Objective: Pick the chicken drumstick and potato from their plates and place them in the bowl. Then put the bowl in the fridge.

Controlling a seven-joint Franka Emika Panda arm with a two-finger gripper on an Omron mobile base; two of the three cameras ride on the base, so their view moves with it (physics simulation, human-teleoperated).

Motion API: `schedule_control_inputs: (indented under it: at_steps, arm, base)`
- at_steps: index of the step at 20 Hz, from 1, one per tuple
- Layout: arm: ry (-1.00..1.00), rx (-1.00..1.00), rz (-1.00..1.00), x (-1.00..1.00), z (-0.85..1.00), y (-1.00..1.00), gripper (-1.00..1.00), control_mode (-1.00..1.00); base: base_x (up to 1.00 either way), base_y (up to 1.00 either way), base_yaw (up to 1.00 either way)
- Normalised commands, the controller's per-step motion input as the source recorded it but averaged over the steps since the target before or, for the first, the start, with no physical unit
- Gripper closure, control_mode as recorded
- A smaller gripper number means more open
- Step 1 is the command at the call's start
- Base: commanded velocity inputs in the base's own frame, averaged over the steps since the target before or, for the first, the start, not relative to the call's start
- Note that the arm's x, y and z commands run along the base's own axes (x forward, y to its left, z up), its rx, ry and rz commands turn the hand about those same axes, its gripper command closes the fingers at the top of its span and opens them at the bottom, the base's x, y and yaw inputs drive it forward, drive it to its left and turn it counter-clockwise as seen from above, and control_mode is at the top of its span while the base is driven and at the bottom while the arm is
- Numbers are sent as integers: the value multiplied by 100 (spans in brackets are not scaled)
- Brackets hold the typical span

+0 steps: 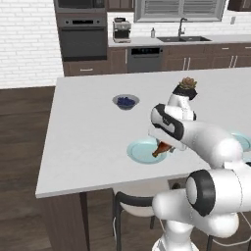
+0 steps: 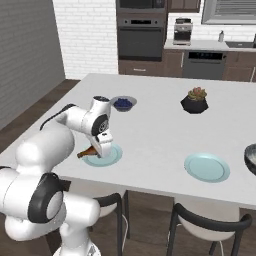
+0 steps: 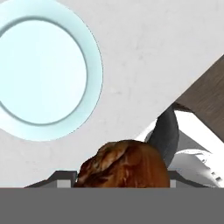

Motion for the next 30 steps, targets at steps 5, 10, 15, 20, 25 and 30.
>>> schedule_control_inputs:
  at_steps: [5, 10, 15, 20, 25, 30]
  arm:
    - [0, 0, 0, -99, 70, 0, 100, -100]
    - [0, 0, -3, -12, 16, 0, 100, 100]
    - [0, 0, 0, 0, 0, 0, 100, 100]
    - [0, 0, 0, 0, 0, 0, 100, 100]
    - [0, 0, 0, 0, 0, 0, 100, 100]
    - [0, 0, 0, 0, 0, 0, 100, 100]
  base:
    - [0, 0, 0]
    - [-6, -15, -6]
    - [-60, -96, -2]
    - [-67, -100, 0]
    - [-27, -100, 7]
    - [11, -100, 6]
